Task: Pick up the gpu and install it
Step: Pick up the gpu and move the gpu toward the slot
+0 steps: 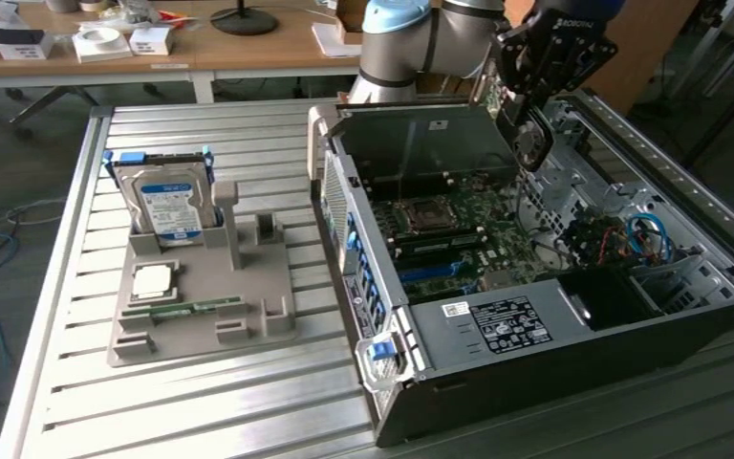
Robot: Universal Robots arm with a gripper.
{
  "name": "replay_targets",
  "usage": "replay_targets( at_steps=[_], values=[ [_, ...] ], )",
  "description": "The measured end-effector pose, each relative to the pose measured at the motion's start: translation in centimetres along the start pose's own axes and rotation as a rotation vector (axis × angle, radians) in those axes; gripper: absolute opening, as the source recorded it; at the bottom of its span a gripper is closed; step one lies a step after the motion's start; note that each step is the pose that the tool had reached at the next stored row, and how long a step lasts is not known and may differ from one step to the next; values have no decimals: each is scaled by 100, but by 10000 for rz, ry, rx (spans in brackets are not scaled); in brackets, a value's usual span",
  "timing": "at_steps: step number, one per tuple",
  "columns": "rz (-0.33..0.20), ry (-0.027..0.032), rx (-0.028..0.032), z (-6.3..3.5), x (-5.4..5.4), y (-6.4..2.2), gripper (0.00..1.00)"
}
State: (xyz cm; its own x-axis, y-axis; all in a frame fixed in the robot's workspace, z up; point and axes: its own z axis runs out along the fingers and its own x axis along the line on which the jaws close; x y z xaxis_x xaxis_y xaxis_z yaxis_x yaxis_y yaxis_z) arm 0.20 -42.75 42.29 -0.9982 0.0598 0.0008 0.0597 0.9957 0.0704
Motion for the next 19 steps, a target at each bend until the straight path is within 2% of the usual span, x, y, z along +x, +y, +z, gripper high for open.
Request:
replay_targets(
  at_steps=[5,15,19],
  values=[
    [-312,22,2,3,-35,2,26],
    [-289,21,1,11,-107,5,26],
    [-290,21,1,14,-169,9,26]
  ],
)
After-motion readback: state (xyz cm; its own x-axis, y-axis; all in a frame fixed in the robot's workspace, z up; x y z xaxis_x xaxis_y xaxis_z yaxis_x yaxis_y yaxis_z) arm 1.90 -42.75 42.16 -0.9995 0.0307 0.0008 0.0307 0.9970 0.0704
